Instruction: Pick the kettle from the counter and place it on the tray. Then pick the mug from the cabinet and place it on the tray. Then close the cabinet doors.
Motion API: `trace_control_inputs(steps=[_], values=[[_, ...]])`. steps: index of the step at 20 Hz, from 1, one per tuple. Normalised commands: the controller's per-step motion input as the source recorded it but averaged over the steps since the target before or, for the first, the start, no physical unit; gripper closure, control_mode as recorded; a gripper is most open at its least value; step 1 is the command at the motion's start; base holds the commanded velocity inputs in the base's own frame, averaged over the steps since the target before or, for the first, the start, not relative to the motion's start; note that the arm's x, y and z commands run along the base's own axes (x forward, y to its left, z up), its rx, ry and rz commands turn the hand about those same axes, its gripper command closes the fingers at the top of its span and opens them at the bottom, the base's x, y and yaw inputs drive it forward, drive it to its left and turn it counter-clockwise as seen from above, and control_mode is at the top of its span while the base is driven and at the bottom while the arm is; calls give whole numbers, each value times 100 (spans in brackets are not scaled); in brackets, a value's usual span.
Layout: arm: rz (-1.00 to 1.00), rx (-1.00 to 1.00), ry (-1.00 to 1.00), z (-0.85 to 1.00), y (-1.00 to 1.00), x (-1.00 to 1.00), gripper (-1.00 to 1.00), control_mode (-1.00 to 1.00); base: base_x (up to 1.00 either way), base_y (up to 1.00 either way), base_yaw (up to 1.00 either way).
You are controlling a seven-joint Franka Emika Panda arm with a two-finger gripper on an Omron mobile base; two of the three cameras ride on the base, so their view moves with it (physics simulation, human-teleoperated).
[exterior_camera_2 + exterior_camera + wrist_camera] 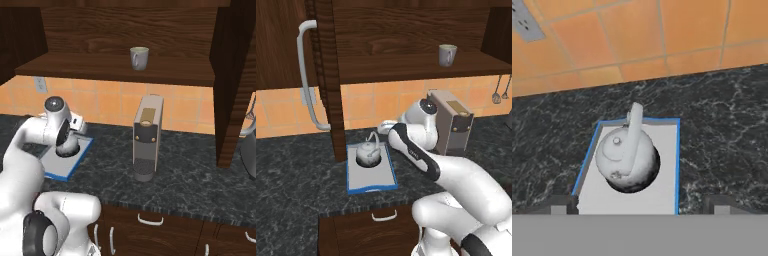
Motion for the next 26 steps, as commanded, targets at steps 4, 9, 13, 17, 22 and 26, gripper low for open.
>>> trace_control_inputs(steps=[4, 9, 13, 17, 22, 26], values=[[-18, 0, -4, 100, -82, -86, -100, -100, 0, 0, 0], [-25, -11, 7, 100, -82, -24, -100, -100, 0, 0, 0], [-30, -21, 39, 100, -91, 0, -100, -100, 0, 0, 0], [-17, -14, 23, 100, -76, 0, -100, -100, 0, 0, 0], [1, 1, 12, 65, -47, 0, -100, -100, 0, 0, 0], [3, 2, -14, 6, -11, 14, -100, -100, 0, 0, 0]])
